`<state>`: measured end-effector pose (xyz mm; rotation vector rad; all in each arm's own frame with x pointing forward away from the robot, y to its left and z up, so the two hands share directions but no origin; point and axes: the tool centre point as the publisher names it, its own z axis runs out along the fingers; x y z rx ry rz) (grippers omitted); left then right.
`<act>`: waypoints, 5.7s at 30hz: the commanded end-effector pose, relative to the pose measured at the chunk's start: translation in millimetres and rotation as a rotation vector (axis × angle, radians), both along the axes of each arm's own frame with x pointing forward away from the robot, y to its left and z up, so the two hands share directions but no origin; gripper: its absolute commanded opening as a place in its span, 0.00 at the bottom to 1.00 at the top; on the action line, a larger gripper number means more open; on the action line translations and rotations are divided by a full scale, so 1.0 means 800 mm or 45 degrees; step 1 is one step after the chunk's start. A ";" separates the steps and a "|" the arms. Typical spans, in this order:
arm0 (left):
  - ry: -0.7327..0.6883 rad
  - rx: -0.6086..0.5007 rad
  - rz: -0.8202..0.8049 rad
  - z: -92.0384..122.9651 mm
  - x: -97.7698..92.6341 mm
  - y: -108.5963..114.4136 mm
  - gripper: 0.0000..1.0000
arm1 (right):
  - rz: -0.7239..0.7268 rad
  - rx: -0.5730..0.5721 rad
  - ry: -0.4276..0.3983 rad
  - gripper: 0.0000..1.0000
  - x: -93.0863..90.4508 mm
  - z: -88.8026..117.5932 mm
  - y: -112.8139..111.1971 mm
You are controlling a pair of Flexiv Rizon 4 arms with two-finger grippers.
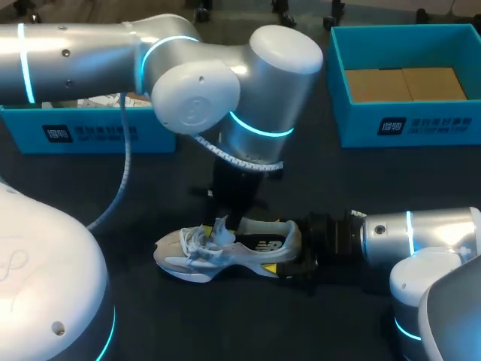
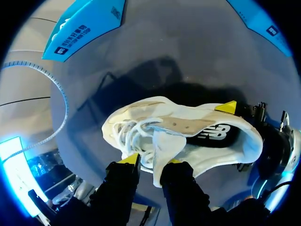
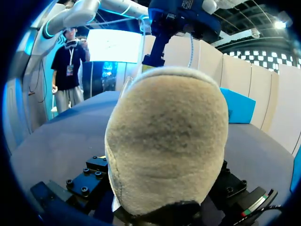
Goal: Take the shoe out of the shoebox, open the shoe tongue, remove and reinsert the insole, then place the shoe into the shoebox
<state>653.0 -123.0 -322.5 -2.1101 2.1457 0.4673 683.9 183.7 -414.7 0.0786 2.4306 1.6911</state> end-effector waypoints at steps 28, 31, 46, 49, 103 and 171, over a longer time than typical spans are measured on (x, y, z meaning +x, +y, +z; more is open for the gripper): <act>0.057 -0.686 0.126 0.011 0.020 0.086 0.00 | -0.003 -0.002 -0.002 0.00 0.002 -0.003 0.003; 0.069 -0.696 0.128 0.005 0.019 0.094 0.00 | -0.003 -0.002 -0.002 0.00 0.002 -0.003 0.003; 0.144 -0.543 0.140 -0.054 0.019 0.097 0.22 | -0.003 -0.002 -0.002 0.00 0.002 -0.003 0.003; 0.135 -0.536 0.149 -0.055 0.020 0.099 0.33 | -0.003 -0.002 -0.002 0.00 0.002 -0.003 0.003; 0.220 -0.490 -1.162 0.146 0.005 0.013 0.00 | -0.003 -0.002 -0.002 0.00 0.002 -0.003 0.003; 0.102 -0.556 -2.035 -0.023 0.004 -0.100 0.00 | -0.003 -0.002 -0.002 0.00 0.002 -0.003 0.003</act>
